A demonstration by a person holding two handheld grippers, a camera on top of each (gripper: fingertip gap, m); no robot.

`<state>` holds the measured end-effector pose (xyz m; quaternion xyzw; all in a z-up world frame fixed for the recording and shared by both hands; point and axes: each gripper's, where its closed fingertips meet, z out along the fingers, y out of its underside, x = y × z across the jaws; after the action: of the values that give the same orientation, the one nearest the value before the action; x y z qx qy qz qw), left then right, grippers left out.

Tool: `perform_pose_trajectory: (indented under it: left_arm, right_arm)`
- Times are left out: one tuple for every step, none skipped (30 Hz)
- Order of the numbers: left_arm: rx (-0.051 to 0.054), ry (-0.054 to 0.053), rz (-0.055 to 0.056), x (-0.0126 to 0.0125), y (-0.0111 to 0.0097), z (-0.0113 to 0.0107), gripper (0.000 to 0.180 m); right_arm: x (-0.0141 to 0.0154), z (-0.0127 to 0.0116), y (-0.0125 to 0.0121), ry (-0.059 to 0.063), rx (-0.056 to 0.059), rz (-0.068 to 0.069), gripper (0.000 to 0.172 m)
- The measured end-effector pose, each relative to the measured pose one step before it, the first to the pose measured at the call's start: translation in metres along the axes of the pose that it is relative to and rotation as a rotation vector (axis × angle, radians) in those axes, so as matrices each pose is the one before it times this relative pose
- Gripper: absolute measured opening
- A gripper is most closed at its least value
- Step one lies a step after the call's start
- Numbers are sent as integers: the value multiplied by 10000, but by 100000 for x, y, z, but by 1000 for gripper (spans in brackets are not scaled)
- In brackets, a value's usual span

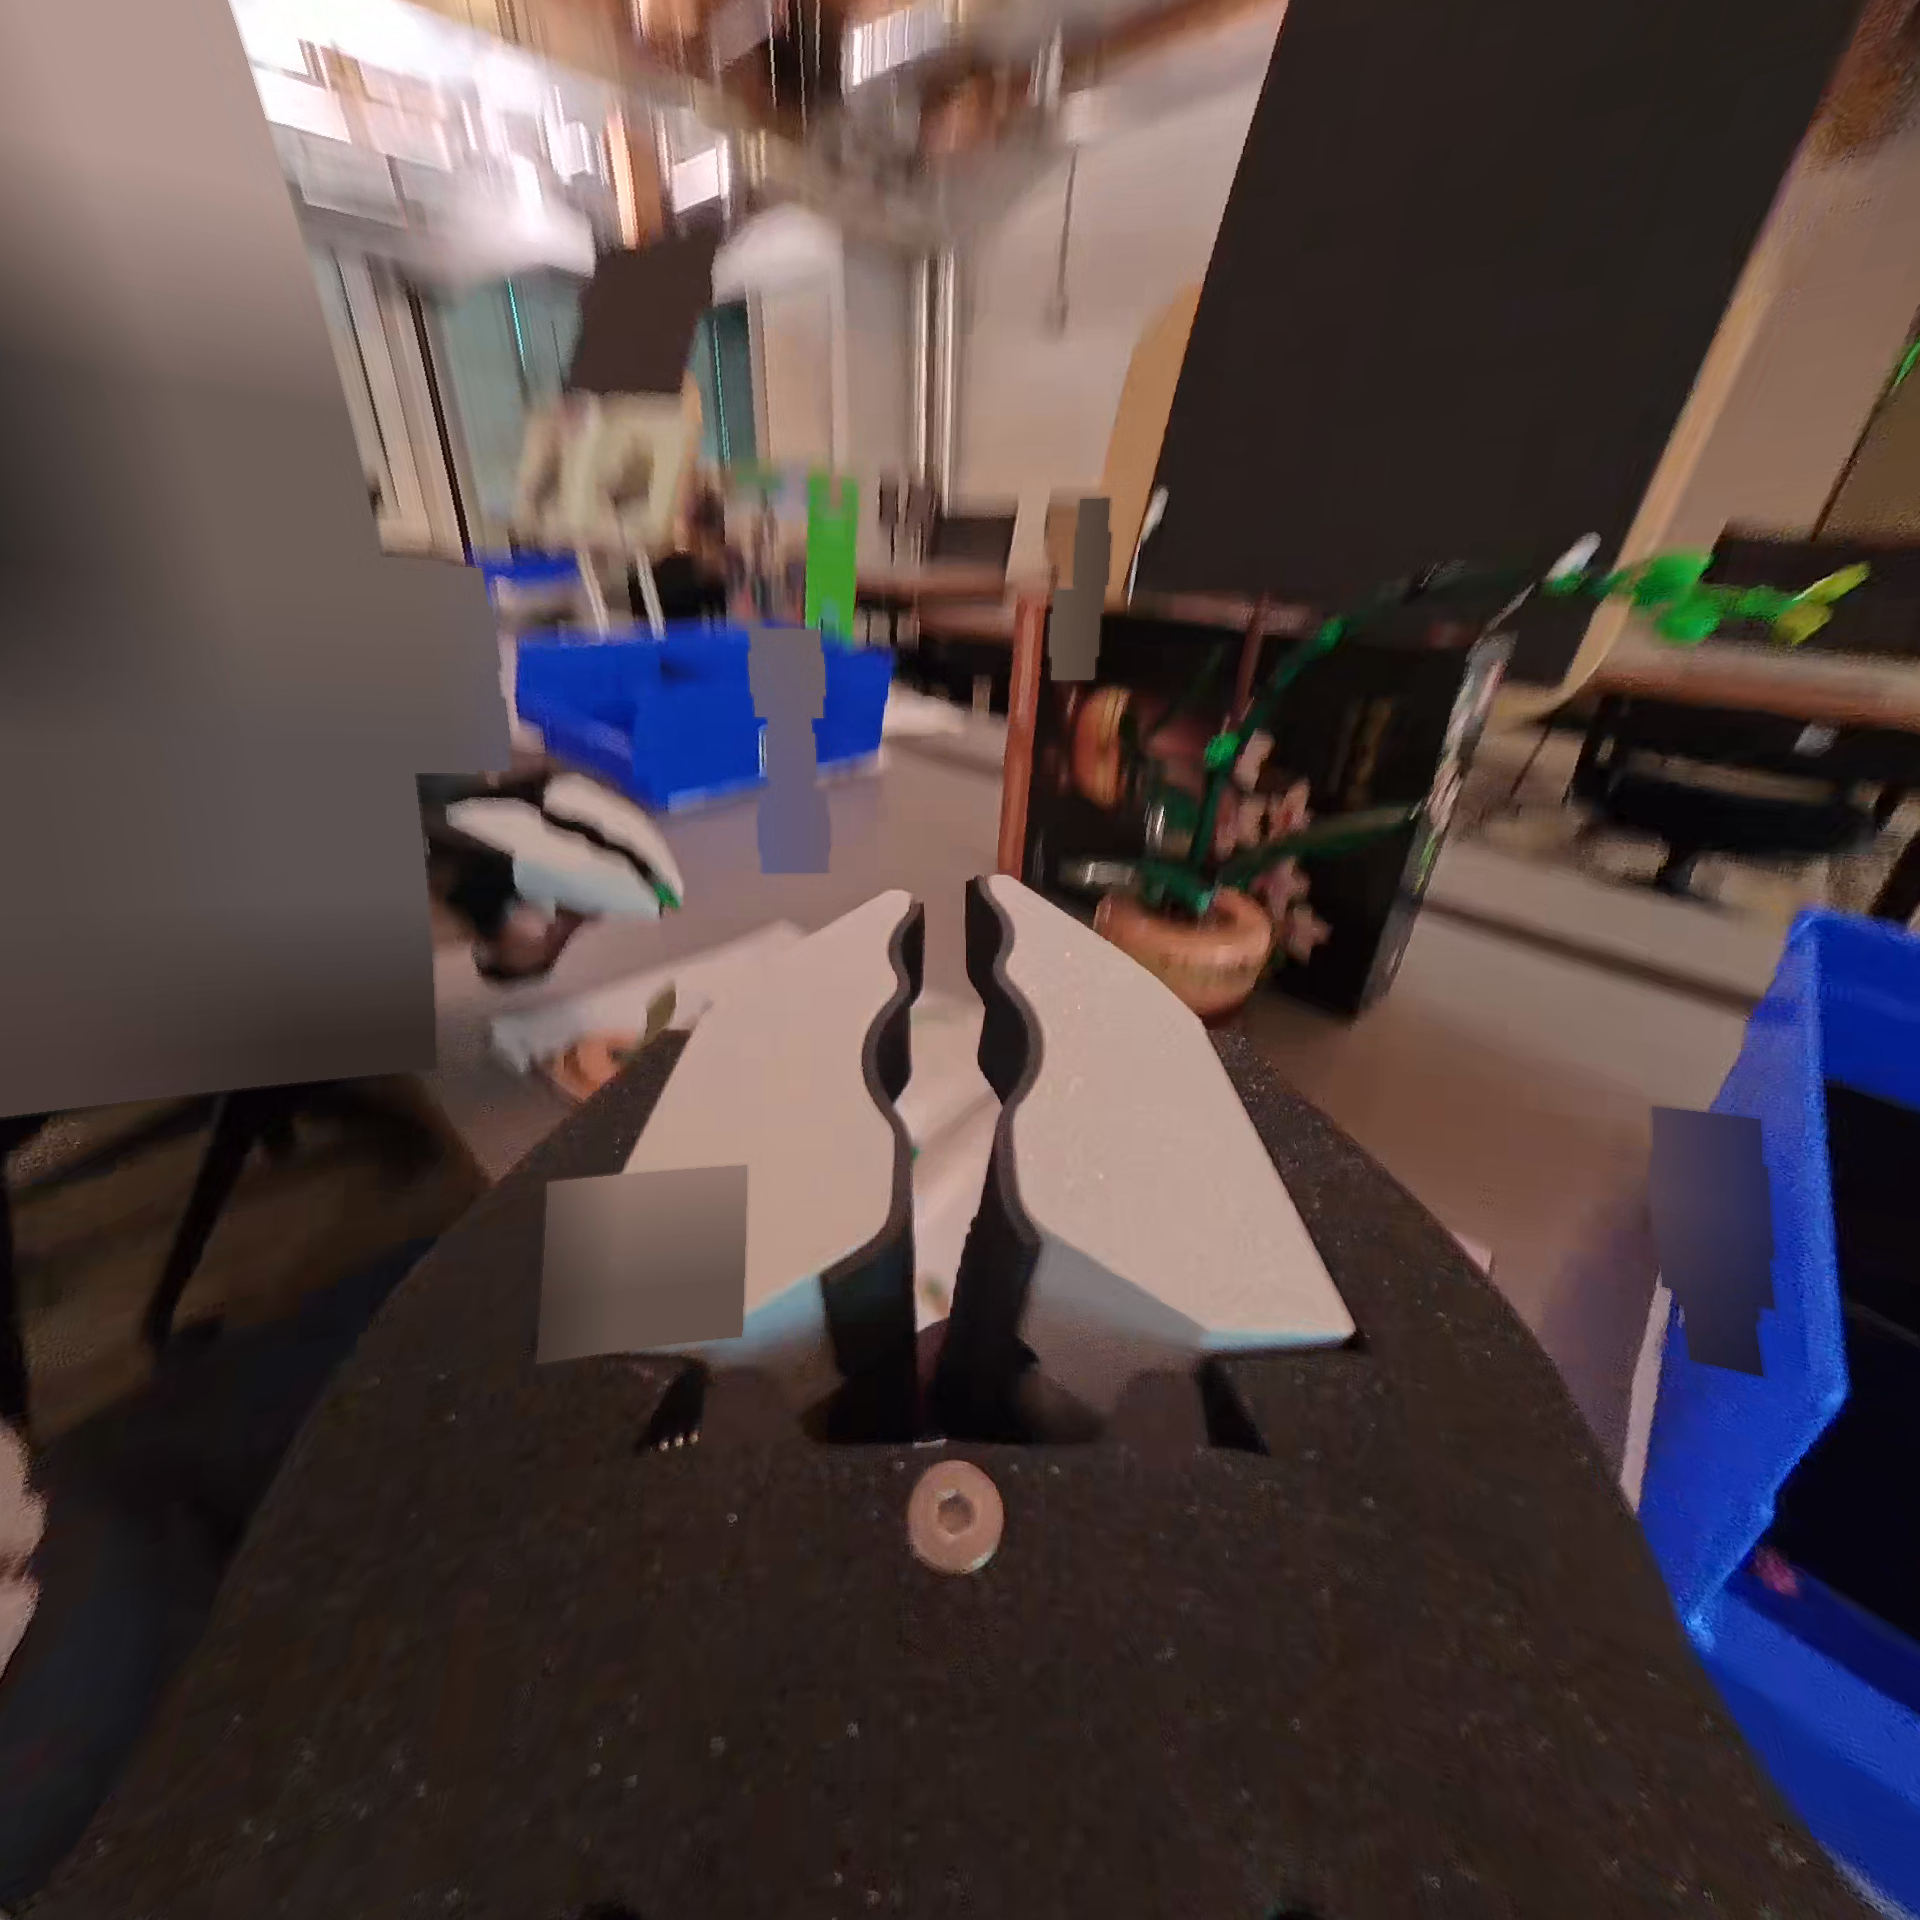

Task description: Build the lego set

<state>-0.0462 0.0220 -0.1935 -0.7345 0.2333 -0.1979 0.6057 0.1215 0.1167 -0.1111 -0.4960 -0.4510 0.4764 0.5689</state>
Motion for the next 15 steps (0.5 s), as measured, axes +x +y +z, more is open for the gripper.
perform_pose_trajectory:
  left_arm:
    - [59,-60,12,69,-142,-34,6]
    - [81,-95,4,31,-148,-37,6]
    - [88,-90,8,-6,-149,27,6]
    - [41,-23,11,48,-114,90,6]
    - [-21,36,62,138,-68,74,6]
    - [-62,57,146,164,0,66,6]
    - [-62,36,159,156,68,0,6]
    - [-39,20,66,59,93,61,6]
    - [-40,48,-30,52,136,73,6]
    - [-30,47,-37,27,123,85,6]
    - [-10,-18,-19,-69,90,25,6]
    - [6,-51,-43,-127,52,-27,6]
    - [29,-2,-49,-66,-32,-49,6]
    - [63,38,-24,-33,-117,-32,6]
    - [90,41,17,-54,-265,-6,6]
  right_arm:
    - [35,-627,-1272,-159,1079,37,7]
    - [-573,-625,-1371,-461,1089,-17,6]
    - [-803,-454,-1005,-514,692,-27,6]
    - [-1201,-260,-451,-752,181,-160,7]
    - [-1064,-108,92,-642,-334,-219,10]
    - [-588,-100,179,-311,-438,-298,13]
    - [27,-187,-299,109,-45,-298,16]
    - [542,-311,-893,430,586,-131,16]
    - [1175,-506,-1042,809,983,185,15]
    - [1384,-688,-802,899,1072,324,14]
    - [1432,-822,-313,878,844,258,12]
    - [1594,-891,86,998,459,231,11]
    - [1295,-703,-287,793,371,160,9]
    - [1001,-442,-503,577,75,-240,7]
    - [1193,-337,-63,724,-342,-794,8]
